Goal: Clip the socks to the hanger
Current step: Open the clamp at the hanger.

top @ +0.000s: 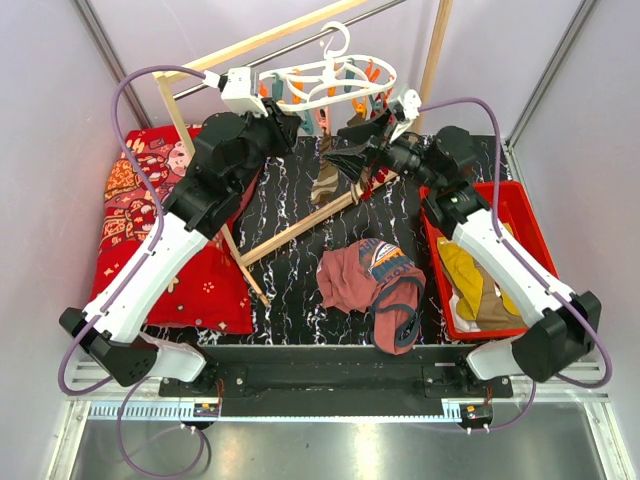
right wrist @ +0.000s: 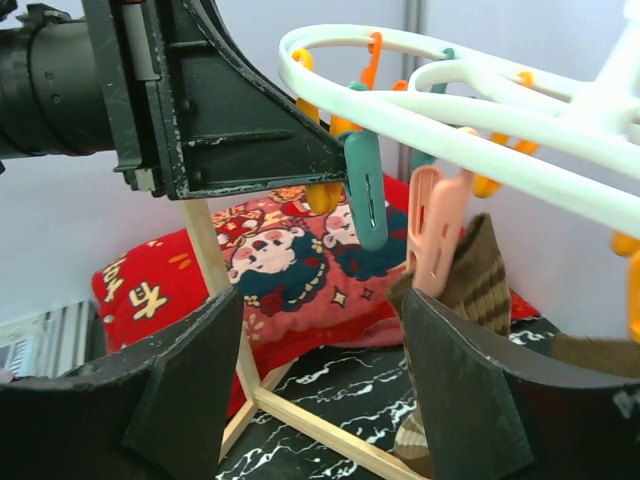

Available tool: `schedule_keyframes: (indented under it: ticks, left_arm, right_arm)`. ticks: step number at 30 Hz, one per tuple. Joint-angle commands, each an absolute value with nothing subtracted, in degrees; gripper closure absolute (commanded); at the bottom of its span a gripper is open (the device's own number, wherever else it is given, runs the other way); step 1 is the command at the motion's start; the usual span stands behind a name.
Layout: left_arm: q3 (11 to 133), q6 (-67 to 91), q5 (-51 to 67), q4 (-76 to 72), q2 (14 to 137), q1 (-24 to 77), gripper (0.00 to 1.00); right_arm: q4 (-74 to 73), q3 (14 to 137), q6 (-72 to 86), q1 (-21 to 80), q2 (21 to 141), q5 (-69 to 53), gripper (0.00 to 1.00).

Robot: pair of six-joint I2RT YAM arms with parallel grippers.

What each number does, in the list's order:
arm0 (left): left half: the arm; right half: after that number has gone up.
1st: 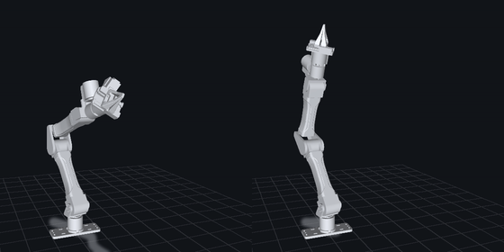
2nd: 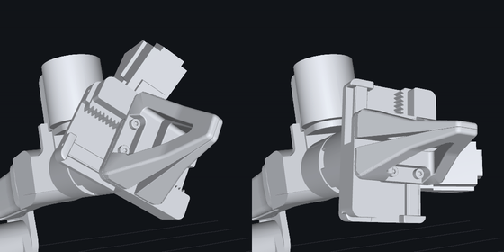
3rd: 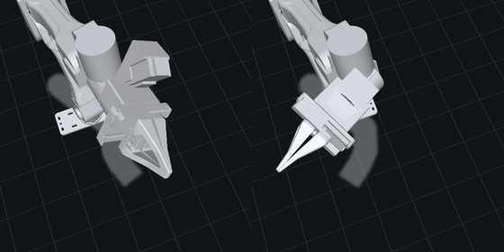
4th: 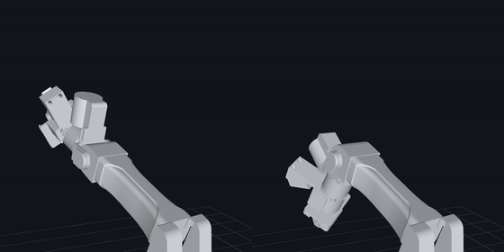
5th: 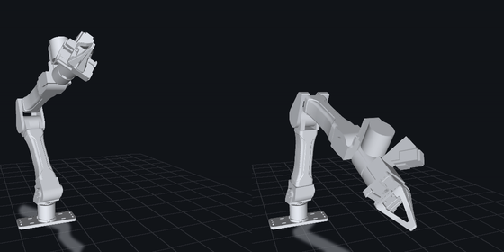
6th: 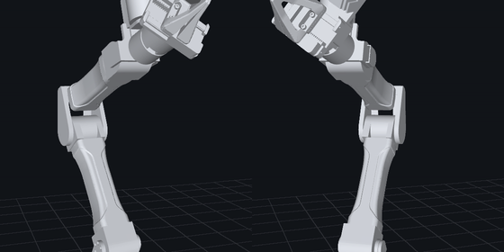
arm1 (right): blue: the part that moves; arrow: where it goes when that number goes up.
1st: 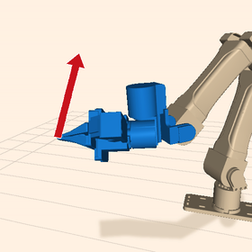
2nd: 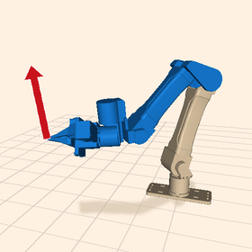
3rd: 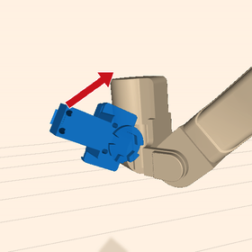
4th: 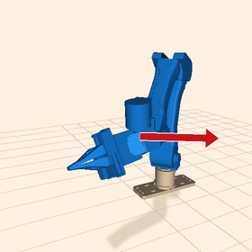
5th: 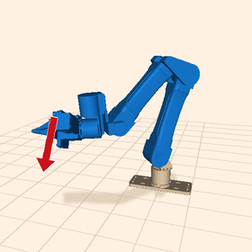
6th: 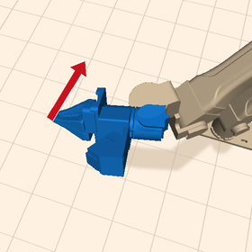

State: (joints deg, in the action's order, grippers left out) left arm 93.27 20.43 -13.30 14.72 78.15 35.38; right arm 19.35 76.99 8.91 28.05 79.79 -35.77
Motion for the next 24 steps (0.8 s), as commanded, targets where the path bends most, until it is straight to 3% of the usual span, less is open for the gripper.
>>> schedule_keyframes:
  ticks: [1, 19, 24]
  left_arm:
    - [93.6, 21.4, -12.5, 14.7, 76.0, 35.9, 0.85]
    - [94.1, 22.2, -11.2, 15.1, 75.8, 36.7, 0.85]
    - [94.2, 22.2, -10.7, 15.0, 75.9, 36.7, 0.85]
  right_arm:
    - [19.2, 82.8, 10.5, 28.0, 83.8, -43.9, 0.29]
    - [19.8, 90.9, 7.6, 29.5, 94.1, -39.7, 0.32]
    - [20.9, 91.8, 8.1, 29.5, 95.4, -40.3, 0.41]
